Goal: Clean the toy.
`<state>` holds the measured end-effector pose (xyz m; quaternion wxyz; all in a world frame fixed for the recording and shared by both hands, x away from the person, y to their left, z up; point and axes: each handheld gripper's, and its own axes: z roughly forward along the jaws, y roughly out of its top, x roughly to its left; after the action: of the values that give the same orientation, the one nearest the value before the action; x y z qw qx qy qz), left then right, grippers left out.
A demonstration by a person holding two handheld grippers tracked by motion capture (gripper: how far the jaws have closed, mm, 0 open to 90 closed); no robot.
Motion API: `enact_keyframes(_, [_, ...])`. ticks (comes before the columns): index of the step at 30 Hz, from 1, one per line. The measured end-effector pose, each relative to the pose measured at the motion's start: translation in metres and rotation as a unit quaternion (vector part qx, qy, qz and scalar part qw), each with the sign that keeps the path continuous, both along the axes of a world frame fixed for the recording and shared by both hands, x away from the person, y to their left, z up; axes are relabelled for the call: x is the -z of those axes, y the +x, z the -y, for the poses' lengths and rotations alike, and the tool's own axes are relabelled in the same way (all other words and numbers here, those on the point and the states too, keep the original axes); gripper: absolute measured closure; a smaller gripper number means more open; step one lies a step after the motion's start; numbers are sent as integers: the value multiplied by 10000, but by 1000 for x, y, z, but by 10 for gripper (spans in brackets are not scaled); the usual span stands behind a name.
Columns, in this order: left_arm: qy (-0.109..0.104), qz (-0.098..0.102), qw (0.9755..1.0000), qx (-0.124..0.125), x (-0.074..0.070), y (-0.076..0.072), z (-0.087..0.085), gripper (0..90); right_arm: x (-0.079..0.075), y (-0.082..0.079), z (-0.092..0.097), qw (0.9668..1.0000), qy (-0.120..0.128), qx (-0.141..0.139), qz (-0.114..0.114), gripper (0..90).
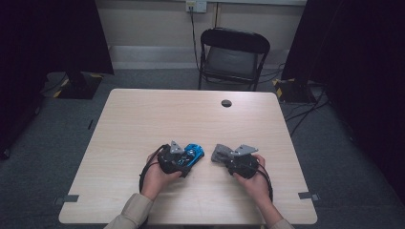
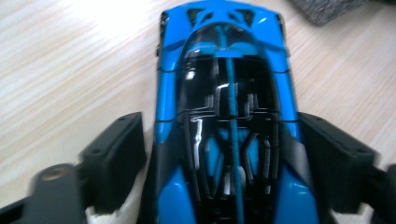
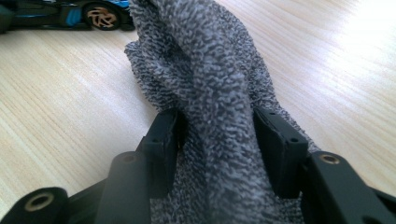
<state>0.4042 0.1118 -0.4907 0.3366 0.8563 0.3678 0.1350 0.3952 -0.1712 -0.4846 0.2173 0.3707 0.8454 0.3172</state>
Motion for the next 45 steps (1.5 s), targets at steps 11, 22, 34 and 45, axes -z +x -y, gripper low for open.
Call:
enact_keyframes(11, [-352, 51, 9994, 37, -11, 2, -8, 255, -5, 1, 9, 9987, 438, 218, -145, 735])
enact_keyframes(22, [-385, 80, 9991, 179, -10, 1, -5, 256, -7, 0, 11, 9980, 543, 166, -273, 762])
enact_keyframes(34, [-338, -53, 9993, 122, -1, 3, -1, 252, -6, 0, 10, 9983, 509, 125, -270, 745])
enact_keyframes(45, [-276, -37, 9994, 197, -11, 23, 23, 204, -5, 0, 11, 9982, 525, 110, -273, 741])
